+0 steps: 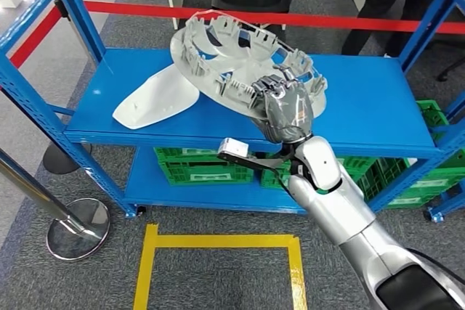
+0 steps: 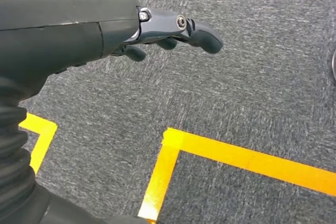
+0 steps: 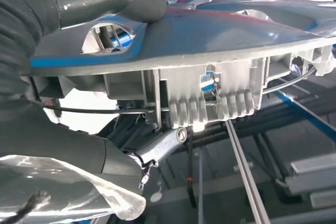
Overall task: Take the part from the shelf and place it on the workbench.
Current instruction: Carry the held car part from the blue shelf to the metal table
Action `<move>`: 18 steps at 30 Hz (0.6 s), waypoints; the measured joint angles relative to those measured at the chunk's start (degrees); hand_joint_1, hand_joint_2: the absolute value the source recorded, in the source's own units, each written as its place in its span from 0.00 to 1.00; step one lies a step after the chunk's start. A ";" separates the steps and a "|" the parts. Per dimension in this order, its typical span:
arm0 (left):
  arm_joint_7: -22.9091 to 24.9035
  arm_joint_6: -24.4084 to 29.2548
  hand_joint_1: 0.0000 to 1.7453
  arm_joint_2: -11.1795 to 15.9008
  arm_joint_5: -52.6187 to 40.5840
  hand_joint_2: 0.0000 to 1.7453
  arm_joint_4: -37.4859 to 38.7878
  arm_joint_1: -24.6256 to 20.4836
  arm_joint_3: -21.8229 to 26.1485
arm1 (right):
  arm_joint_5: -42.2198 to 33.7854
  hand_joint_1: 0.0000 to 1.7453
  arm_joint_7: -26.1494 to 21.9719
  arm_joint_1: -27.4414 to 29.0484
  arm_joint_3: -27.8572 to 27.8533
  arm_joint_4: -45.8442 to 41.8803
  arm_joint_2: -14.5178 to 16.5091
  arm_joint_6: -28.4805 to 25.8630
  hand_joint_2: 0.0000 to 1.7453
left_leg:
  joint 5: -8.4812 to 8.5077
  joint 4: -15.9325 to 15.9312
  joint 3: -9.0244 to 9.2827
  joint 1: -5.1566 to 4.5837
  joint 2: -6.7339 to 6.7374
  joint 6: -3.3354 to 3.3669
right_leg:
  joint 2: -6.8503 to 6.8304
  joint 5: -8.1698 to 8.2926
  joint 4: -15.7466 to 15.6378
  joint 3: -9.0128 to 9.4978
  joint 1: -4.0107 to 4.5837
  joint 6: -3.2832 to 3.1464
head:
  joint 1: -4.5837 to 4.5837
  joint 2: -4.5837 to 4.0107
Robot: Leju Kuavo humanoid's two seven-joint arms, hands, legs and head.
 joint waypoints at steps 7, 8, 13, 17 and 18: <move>-0.39 -0.85 0.00 0.10 0.69 1.00 -0.01 -0.02 0.35 | 0.43 1.00 0.00 -2.15 0.38 0.49 0.83 0.96 1.00 | -8.97 10.89 -3.73 0.50 0.08 -2.46 | -0.33 3.10 -0.58 -3.18 -0.24 -2.16 | -0.40 0.00; -0.31 -0.85 0.00 0.08 0.64 1.00 -0.01 -0.08 0.37 | 0.39 1.00 0.00 -2.46 0.45 0.57 0.90 1.21 1.00 | -10.46 14.20 -4.19 0.62 0.08 -2.69 | -0.38 3.62 -0.49 -3.87 -0.19 -2.16 | -0.41 0.00; 0.25 -1.30 0.00 0.23 0.51 1.00 0.01 -0.24 0.37 | -0.44 1.00 0.00 -3.47 0.95 1.07 1.03 1.97 1.00 | -6.62 5.55 4.88 0.81 0.08 -2.45 | -0.61 5.74 0.08 -6.85 -0.03 -1.64 | -0.38 0.00; 0.24 -1.79 0.00 0.34 0.46 1.00 0.01 -0.38 0.36 | -0.93 1.00 -0.13 -4.41 1.21 1.54 1.21 2.28 1.00 | -6.54 -1.42 7.96 0.34 0.00 -1.05 | -0.69 7.73 -0.38 -7.94 -0.04 -0.14 | -0.31 0.00; 0.24 -1.85 0.00 0.33 0.40 1.00 0.01 -0.35 0.35 | -1.02 1.00 -0.16 -4.61 1.31 1.77 1.25 2.39 1.00 | -5.95 -1.60 7.56 0.35 0.09 -0.56 | -0.63 7.54 -0.29 -8.24 -0.13 0.17 | -0.30 0.00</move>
